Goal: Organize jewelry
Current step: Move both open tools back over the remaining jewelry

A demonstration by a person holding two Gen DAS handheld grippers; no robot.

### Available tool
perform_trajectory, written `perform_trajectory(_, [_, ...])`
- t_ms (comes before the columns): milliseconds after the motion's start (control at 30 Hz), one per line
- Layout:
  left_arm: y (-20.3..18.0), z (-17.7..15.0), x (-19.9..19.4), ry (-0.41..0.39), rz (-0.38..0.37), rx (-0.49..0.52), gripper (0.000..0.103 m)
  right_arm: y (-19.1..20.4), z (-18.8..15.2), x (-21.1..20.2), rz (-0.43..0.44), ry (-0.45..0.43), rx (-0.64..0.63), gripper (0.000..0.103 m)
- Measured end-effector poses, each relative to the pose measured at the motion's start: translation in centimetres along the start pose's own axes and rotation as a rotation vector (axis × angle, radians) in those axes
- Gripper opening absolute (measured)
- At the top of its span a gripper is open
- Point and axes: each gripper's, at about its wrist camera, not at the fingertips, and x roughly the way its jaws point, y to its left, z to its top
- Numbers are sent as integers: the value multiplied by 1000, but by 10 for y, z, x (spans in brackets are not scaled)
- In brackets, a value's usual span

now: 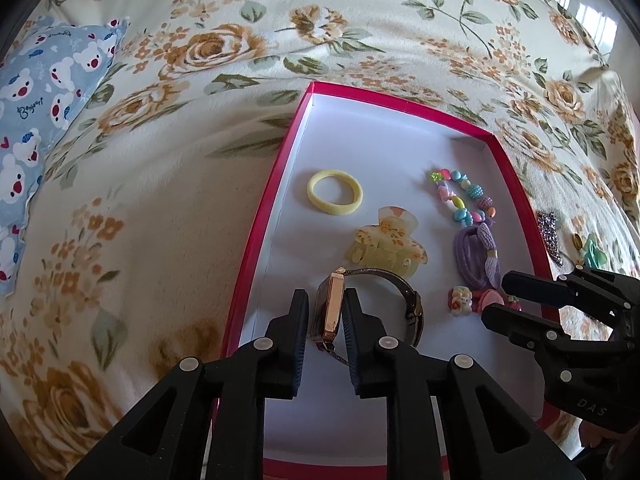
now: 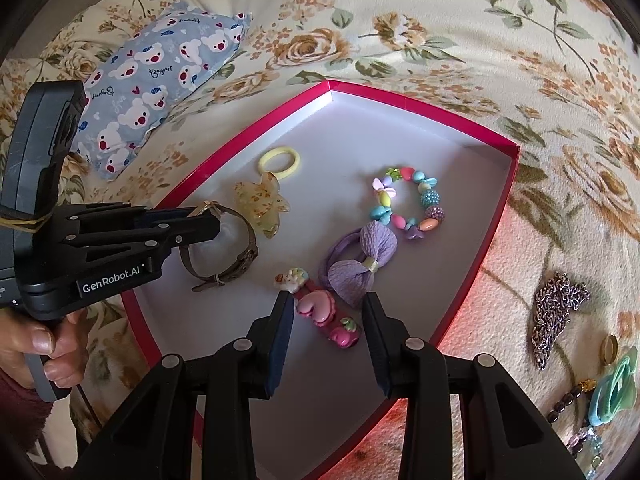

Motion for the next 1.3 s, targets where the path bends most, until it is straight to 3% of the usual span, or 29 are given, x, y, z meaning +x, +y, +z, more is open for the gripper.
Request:
perform_trajectory(167, [0, -1, -10, -22, -5, -6, 24, -3, -1, -10, 14, -23, 21, 37])
perform_trajectory(267, [-2, -4, -20, -40, -13, -6, 33, -6, -2, -23, 27, -53, 43, 38])
perform_trajectory(400, [-4, -8, -36, -68, -35, -6, 45, -14, -11, -50, 30, -108, 88, 48])
perform_trajectory(500, [-10, -11, -46, -81, -55, -3, 50, -26, -20, -68, 14, -139, 130, 49])
perform_trajectory(1000, [-58, -20, -69, -69, -164, 79, 55, -108, -92, -142, -158, -200, 382, 49])
perform_trajectory(1300, [-94, -15, -60, -33, -214, 146, 56, -139, -115, -155, -173, -225, 479, 49])
